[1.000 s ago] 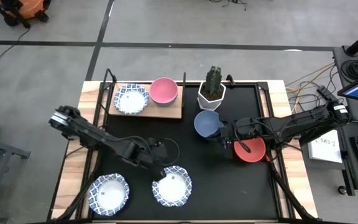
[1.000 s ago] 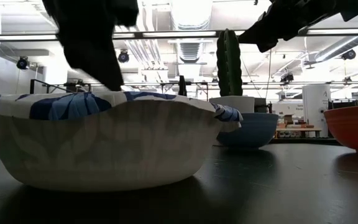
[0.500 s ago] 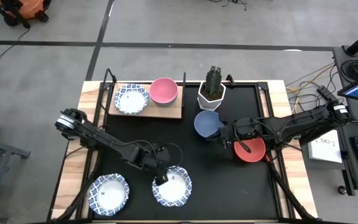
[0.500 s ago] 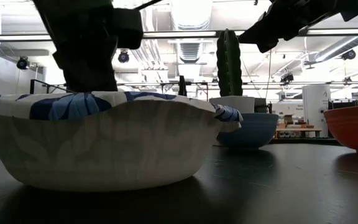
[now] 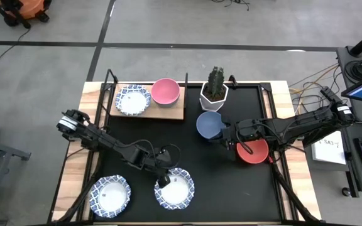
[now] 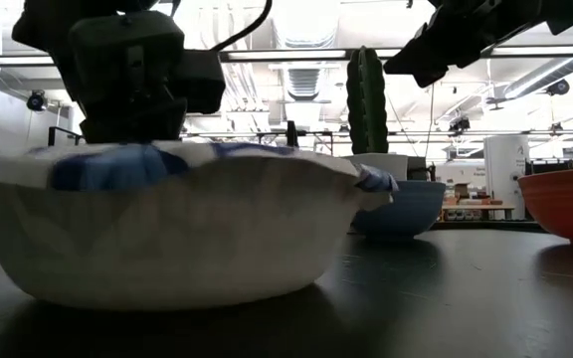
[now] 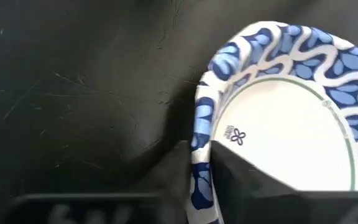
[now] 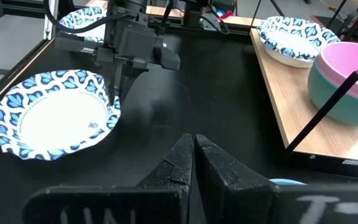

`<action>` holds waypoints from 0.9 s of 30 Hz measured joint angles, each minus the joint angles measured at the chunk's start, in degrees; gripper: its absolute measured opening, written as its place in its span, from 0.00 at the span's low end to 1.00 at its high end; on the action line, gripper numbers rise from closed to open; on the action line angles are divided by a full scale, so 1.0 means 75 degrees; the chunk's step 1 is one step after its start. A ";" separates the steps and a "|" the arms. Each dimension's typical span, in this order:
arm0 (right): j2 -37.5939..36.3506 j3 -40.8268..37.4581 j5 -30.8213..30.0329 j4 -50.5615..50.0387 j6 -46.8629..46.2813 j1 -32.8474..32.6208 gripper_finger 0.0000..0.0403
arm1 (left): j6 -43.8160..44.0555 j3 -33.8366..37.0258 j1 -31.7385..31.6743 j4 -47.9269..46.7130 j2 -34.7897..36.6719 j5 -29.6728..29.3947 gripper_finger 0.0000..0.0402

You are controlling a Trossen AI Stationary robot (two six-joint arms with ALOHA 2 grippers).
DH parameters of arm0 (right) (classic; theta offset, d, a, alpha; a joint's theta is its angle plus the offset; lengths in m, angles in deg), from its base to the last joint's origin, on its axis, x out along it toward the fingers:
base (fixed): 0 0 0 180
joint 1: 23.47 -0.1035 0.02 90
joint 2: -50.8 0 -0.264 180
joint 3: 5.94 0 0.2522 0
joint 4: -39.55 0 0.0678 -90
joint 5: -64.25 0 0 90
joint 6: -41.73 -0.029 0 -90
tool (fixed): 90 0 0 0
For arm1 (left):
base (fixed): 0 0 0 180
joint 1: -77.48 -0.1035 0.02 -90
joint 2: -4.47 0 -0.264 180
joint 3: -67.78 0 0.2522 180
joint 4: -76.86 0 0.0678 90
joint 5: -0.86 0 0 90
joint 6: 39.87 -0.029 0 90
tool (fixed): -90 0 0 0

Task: Place and stack bowls onto a shelf
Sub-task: Stack the right white patterned paper bowl on top of the white patterned paper bowl on the shelf

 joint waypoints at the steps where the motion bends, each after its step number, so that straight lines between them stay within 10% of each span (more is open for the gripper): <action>1: 0.0000 0.0000 -0.0005 -0.0002 -0.0003 0.0000 0.02 | 0.0000 0.0000 -0.0016 0.0005 0.0024 0.0029 0.04; 15: 0.0000 0.0000 -0.0002 0.0002 -0.0114 0.0000 0.02 | -0.1763 -0.0014 -0.0528 -0.1521 0.2642 0.0169 0.00; 27: 0.0067 0.0000 -0.0005 0.0014 -0.0112 0.0000 0.02 | -0.1326 -0.1141 -0.2715 -0.6251 0.6053 -0.3031 0.00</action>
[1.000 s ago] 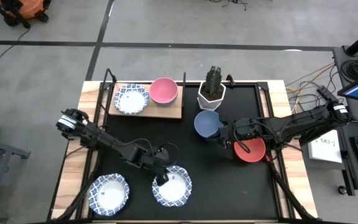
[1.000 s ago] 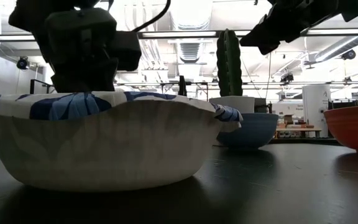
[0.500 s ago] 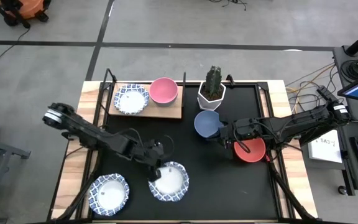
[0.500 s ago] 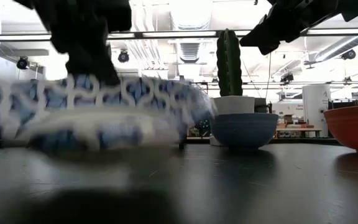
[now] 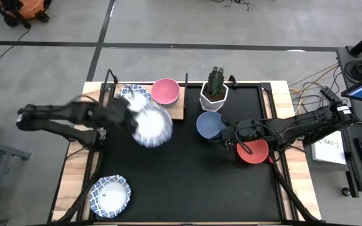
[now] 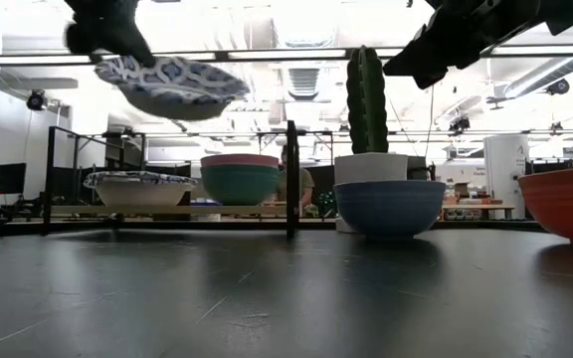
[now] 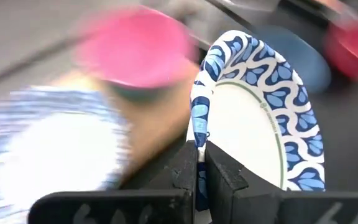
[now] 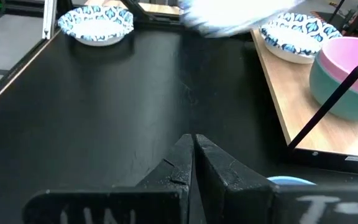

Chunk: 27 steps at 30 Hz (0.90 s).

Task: Place and stack bowls onto a shelf
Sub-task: Stack the right white patterned paper bowl on top of the white patterned paper bowl on the shelf

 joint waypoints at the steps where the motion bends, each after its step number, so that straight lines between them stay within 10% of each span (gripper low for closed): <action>1: 0.0037 0.0000 0.0000 0.0010 0.0001 0.0000 0.02 | 0.0071 -0.0142 -0.0266 -0.0329 0.0193 -0.0319 0.00; 16: 0.0684 0.0000 -0.0007 0.0036 -0.0016 0.0003 0.02 | -0.1879 -0.0296 -0.5030 -0.0955 0.0500 0.0371 0.00; 27: 0.0632 0.0000 -0.0012 0.0063 -0.0008 0.0003 0.02 | -0.2881 -0.0281 -0.5784 -0.0648 -0.1034 0.0598 0.05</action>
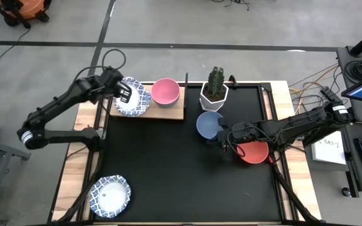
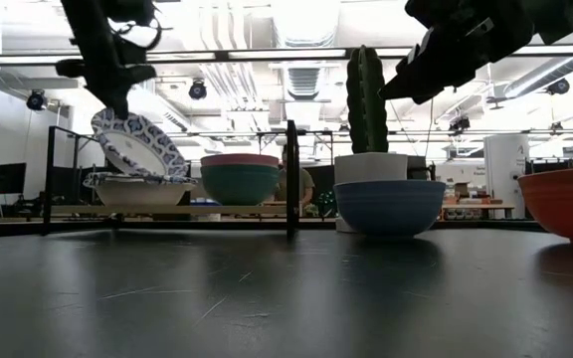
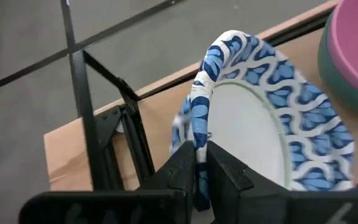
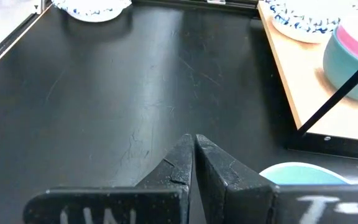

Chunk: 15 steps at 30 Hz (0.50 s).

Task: Place and stack bowls onto a shelf
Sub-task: Stack the right white patterned paper bowl on top of the white patterned paper bowl on the shelf

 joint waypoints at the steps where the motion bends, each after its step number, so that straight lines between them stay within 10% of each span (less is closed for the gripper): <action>1: 0.0001 0.0000 0.0000 -0.0003 0.0003 0.0000 0.02 | -0.0041 0.0000 -0.0004 0.0067 -0.0096 -0.0021 0.06; 15: 0.0000 0.0000 -0.0003 -0.0015 0.0001 0.0000 0.02 | -0.0452 0.0000 -0.0035 0.0615 -0.0098 -0.0207 0.28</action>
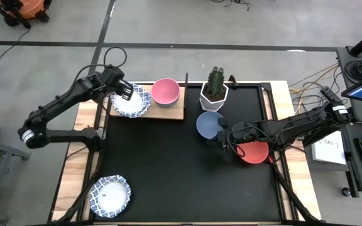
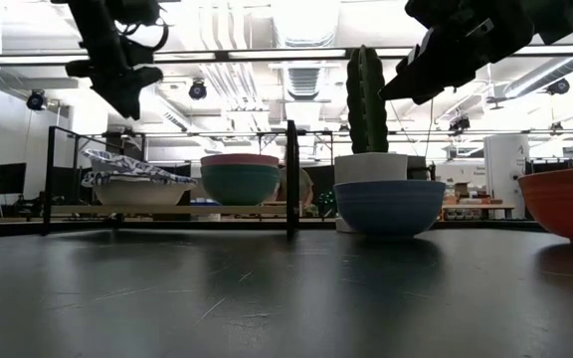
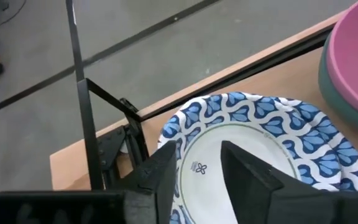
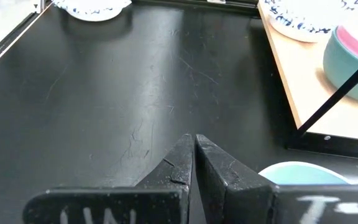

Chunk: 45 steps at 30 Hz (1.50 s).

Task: Place and stack bowls onto a shelf
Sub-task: Stack the right white patterned paper bowl on top of the white patterned paper bowl on the shelf

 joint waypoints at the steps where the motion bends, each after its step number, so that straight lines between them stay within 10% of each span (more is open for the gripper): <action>1: 0.0000 0.0000 0.0000 0.0003 0.0002 0.0000 0.02 | -0.0003 0.0000 0.0000 -0.0008 0.0055 0.0007 0.28; 9: 0.0000 0.0000 -0.0003 0.0003 -0.0076 0.0000 0.02 | 0.0121 0.0000 0.0548 -0.1334 0.0626 0.2664 0.25; 18: 0.0000 0.0000 -0.0055 0.0012 0.0014 0.0003 0.02 | 0.2069 0.0238 0.1514 -0.2605 0.0132 0.1561 0.09; 45: 0.0000 0.0000 -0.0213 -0.0102 -0.0011 0.0003 0.02 | 0.1940 0.0686 0.1566 -0.1506 -0.1591 0.0771 0.00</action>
